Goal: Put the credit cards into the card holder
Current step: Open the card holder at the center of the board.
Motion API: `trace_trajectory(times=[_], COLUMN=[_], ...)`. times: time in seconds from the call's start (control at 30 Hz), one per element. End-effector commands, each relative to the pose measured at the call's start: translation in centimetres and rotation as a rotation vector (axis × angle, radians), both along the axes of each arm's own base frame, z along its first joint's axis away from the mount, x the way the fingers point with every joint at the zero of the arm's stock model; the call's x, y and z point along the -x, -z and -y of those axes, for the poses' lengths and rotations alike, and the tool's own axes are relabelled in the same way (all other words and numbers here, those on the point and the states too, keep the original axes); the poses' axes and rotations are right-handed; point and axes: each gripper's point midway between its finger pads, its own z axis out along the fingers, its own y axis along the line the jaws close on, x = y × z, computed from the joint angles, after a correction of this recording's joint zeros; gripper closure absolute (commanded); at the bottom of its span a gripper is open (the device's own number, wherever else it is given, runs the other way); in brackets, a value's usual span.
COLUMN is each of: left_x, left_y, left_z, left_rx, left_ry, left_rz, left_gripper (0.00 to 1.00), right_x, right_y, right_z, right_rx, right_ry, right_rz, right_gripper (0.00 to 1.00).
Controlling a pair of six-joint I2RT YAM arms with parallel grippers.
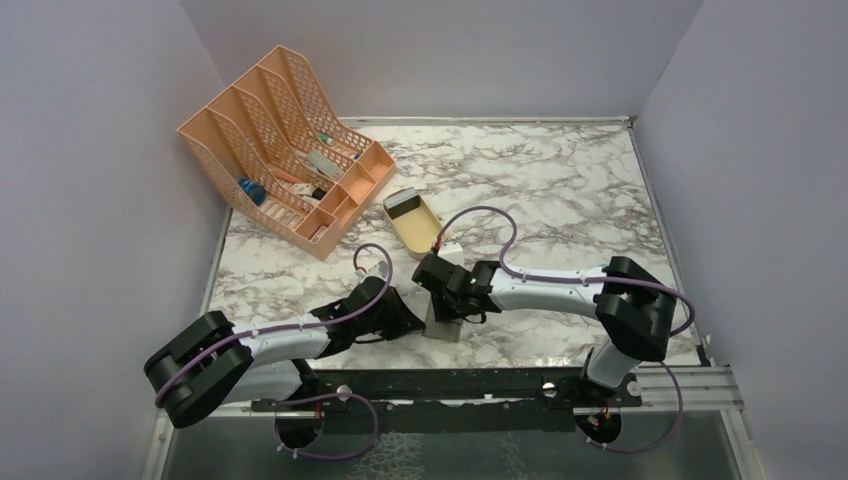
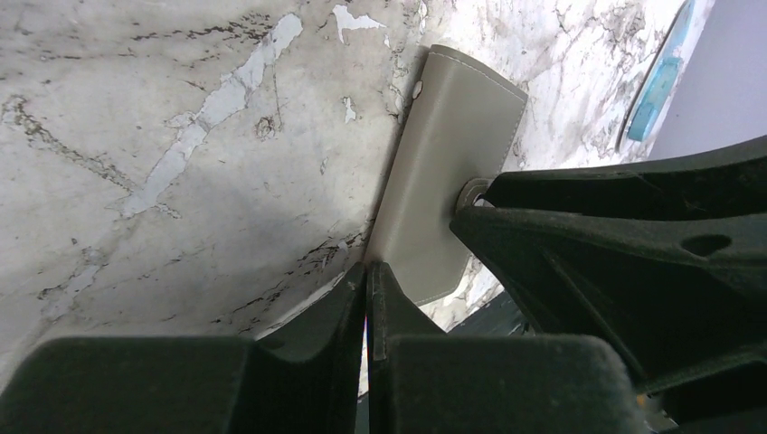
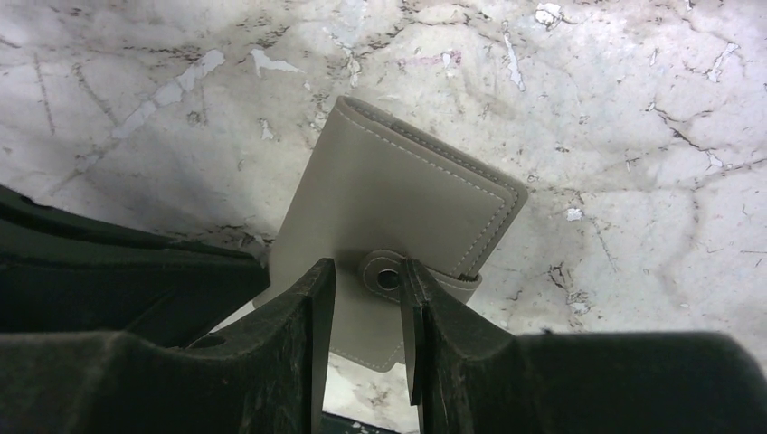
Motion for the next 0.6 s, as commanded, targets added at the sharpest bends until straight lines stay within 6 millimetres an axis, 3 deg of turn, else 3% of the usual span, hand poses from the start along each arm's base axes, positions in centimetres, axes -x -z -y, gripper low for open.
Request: trace_trajectory(times=[0.0,0.33,0.43,0.57], left_x=[0.1,0.1,0.2,0.1], left_y=[0.1,0.1,0.2,0.4], left_z=[-0.1,-0.4,-0.6,-0.9], left_rx=[-0.006,-0.004,-0.014,-0.023], left_ry=[0.006,-0.014,-0.02,-0.03], left_rz=[-0.006,-0.011,-0.011,-0.013], left_gripper=[0.93,0.93,0.93,0.93], right_x=[-0.3,-0.4,-0.7,-1.0], right_y=[1.7,3.2,2.6,1.4], right_z=[1.5,2.8,2.9,2.6], right_rx=[0.089,0.161,0.162,0.124], right_ry=[0.039,0.055,0.053,0.04], right_rz=[0.02,0.033,0.056,0.087], right_gripper=[0.66,0.7,0.78,0.99])
